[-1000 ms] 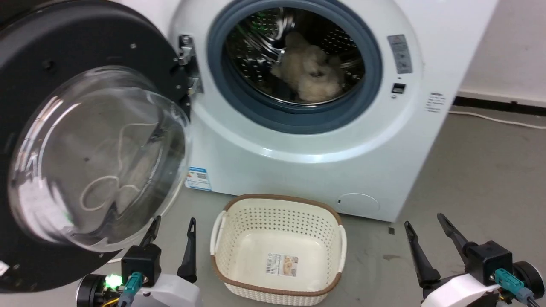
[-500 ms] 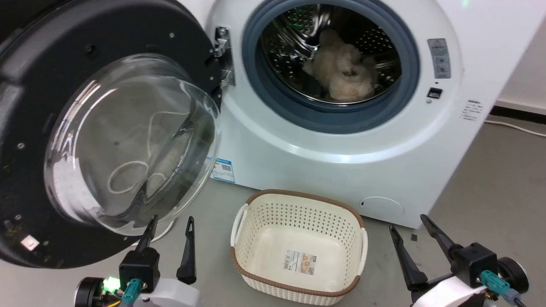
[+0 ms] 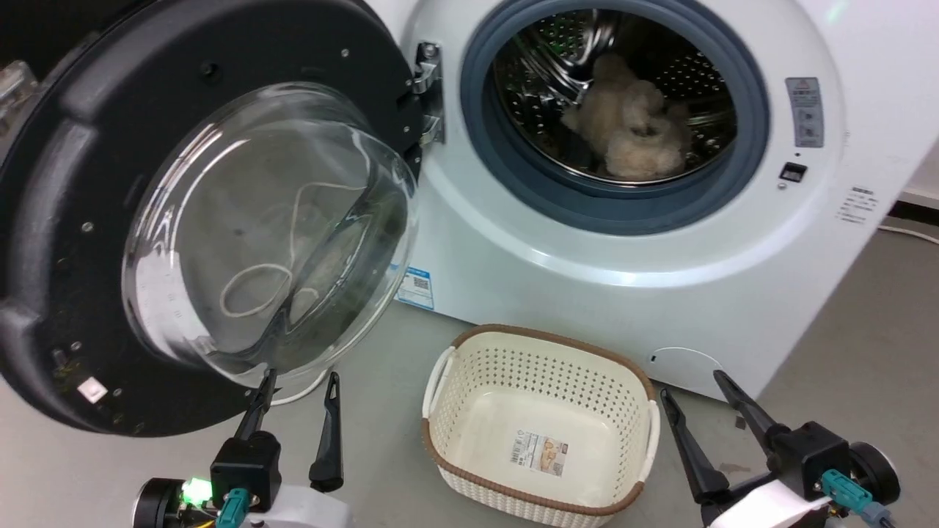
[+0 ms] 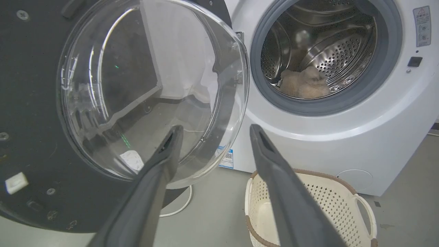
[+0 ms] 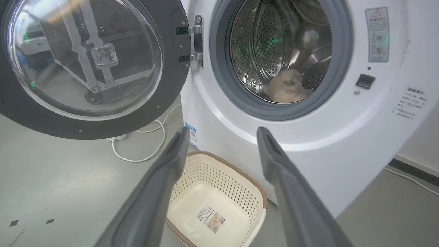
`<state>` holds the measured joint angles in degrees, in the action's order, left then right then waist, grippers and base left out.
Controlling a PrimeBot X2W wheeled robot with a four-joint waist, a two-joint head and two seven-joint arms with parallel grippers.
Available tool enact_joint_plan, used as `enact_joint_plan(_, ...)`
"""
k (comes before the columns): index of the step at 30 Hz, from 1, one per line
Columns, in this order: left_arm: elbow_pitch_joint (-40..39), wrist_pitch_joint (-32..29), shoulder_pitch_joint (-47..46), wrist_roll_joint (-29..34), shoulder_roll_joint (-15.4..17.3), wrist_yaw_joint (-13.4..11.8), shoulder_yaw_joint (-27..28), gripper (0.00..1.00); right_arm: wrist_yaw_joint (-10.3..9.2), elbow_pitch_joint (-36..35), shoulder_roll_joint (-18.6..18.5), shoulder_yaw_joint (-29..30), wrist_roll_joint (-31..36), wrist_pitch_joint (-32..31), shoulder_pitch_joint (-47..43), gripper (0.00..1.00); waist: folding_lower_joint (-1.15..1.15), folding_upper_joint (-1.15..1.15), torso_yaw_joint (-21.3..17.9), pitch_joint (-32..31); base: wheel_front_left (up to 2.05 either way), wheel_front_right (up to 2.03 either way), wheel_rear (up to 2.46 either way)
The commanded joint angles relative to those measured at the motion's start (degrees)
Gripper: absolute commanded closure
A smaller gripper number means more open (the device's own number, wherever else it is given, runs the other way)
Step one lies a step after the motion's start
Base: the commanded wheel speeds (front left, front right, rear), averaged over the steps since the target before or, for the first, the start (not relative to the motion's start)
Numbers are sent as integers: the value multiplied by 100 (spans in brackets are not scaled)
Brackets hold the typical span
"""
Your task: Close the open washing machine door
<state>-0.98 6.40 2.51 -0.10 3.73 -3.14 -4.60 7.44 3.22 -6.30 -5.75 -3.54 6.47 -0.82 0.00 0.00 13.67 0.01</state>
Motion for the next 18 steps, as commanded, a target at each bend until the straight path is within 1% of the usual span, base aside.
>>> enact_joint_plan(1,-37,69,88,11,35,-49,-27,0,2,28,-47,-42,-42,63,20,0,0,0,54,9,-5,-5,-5)
enact_joint_plan(18,-61,296,166,-20,100,-231,-201,0,2,132,-184,-324,-178,290,-10,0,0,0,518,23,-1,-1,-1)
